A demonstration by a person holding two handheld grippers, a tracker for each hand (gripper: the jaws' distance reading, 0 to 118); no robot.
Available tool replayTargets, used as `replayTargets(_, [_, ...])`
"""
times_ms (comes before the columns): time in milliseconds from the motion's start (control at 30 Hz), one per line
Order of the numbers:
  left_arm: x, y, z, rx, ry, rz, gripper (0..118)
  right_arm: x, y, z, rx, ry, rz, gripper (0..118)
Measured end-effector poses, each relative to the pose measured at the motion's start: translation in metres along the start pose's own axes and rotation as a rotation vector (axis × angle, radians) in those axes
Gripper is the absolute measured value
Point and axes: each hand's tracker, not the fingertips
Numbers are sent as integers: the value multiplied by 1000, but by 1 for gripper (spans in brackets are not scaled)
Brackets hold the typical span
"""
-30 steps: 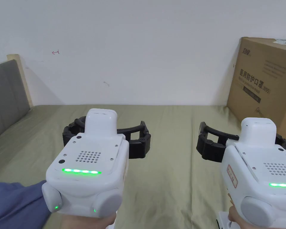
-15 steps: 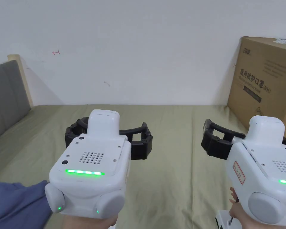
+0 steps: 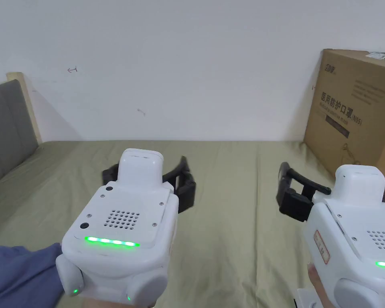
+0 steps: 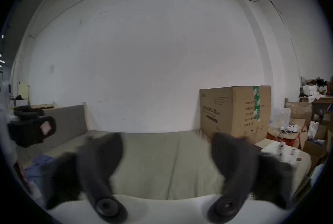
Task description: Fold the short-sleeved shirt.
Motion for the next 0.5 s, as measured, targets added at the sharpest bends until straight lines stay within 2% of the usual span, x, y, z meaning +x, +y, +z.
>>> replayTargets(33, [1,1,-2,-12,-4,-20,4,1,0,2,9,6,-2,30])
replayTargets(67, [3,0,-6,-55,-4,-53,0,0,1,0,-2,-20,21,0])
replayTargets(100, [4,-2,-6,-50,-1,-45,0,-1,0,1,-22,-84,55,0])
replayTargets(167, [2,-5,-7,-67,-50,-13,0,4,-2,0,-24,12,19,0])
replayTargets(400, [3,-11,-12,-89,-44,40,0,12,-1,4,-38,-25,8,0])
replayTargets(500, [-18,-17,-8,-117,-18,72,0,-10,-10,-7,-66,7,60,0])
